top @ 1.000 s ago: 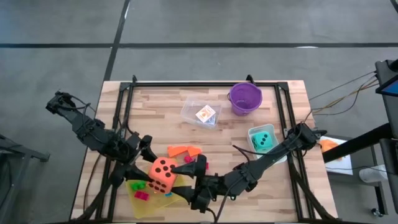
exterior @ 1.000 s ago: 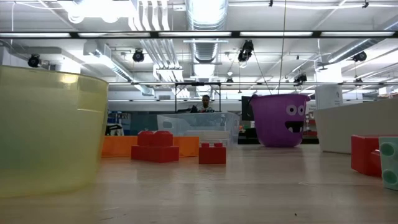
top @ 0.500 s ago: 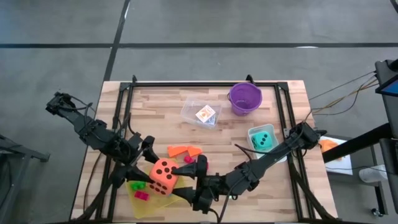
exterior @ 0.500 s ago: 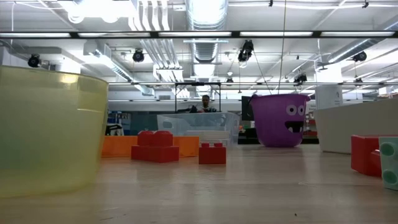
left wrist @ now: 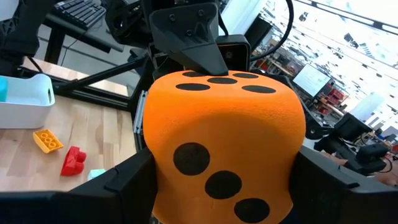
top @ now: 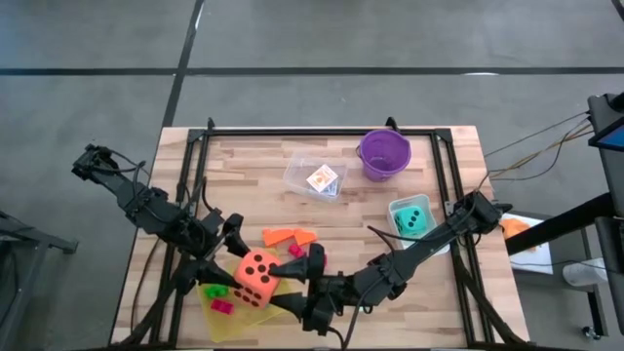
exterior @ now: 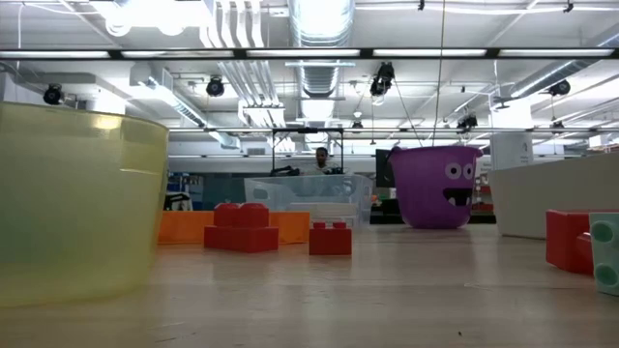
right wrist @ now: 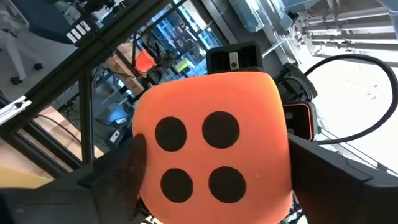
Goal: Pick & Place Toys
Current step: Put the orange dice into the white bin
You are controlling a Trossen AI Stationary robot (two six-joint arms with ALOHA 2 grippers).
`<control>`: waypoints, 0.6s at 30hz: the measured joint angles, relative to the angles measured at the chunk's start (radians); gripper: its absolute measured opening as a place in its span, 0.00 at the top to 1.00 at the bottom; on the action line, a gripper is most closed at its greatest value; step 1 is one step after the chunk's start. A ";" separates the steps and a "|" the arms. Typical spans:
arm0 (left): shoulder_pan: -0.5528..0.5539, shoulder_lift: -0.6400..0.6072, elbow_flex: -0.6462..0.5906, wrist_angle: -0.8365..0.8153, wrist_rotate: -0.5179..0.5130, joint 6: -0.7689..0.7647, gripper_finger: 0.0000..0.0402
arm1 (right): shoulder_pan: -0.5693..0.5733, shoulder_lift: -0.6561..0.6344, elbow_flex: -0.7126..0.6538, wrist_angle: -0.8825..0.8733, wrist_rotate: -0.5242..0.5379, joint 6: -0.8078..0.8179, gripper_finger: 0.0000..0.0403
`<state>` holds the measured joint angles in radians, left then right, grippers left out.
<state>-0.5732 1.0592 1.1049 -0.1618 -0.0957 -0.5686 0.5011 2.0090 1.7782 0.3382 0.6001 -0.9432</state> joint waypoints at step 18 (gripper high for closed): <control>0.000 -0.001 0.000 -0.003 0.020 -0.014 0.31 | -0.002 0.000 -0.003 -0.011 -0.074 0.126 0.14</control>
<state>-0.5735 1.0580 1.1049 -0.1650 -0.0761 -0.5831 0.4995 2.0087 1.7756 0.3271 0.5256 -0.8175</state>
